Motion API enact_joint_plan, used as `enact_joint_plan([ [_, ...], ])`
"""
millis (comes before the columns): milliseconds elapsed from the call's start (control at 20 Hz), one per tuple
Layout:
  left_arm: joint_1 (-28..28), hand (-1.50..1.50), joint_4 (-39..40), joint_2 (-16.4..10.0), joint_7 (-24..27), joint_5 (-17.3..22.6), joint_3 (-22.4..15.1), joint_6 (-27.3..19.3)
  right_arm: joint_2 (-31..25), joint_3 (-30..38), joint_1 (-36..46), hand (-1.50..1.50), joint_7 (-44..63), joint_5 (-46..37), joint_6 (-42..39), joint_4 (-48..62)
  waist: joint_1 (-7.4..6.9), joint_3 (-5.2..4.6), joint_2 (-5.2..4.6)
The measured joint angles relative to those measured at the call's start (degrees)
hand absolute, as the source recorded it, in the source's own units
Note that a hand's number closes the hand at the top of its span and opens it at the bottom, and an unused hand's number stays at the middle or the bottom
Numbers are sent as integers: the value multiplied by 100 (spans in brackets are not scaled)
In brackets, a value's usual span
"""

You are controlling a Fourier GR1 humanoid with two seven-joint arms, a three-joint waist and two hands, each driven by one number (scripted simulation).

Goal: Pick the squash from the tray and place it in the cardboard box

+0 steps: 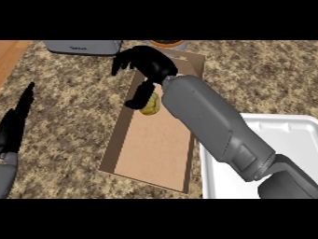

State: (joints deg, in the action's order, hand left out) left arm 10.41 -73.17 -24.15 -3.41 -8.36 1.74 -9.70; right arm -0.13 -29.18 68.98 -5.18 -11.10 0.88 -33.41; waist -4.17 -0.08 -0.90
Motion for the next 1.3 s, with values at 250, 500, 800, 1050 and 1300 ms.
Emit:
enact_joint_plan([
  [250,-17,0,-70,47,-2,-100,-39,-24,9,-363,-119,-150,-262,595,200,202,-54,2,-11],
  [500,-45,0,-62,44,-3,-55,26,57,12,-343,-139,-150,-784,1093,581,197,-19,5,-6],
  [800,-63,0,-58,-7,-2,-42,140,84,13,309,11,-150,-1275,1816,733,403,72,7,5],
  [1050,-145,0,-131,-31,-4,-20,232,113,-268,972,191,-150,-1733,2191,200,844,162,7,16],
  [1300,-251,0,-220,-7,-5,-59,259,96,-887,1447,303,-150,-2057,2396,-450,1333,186,9,9],
])
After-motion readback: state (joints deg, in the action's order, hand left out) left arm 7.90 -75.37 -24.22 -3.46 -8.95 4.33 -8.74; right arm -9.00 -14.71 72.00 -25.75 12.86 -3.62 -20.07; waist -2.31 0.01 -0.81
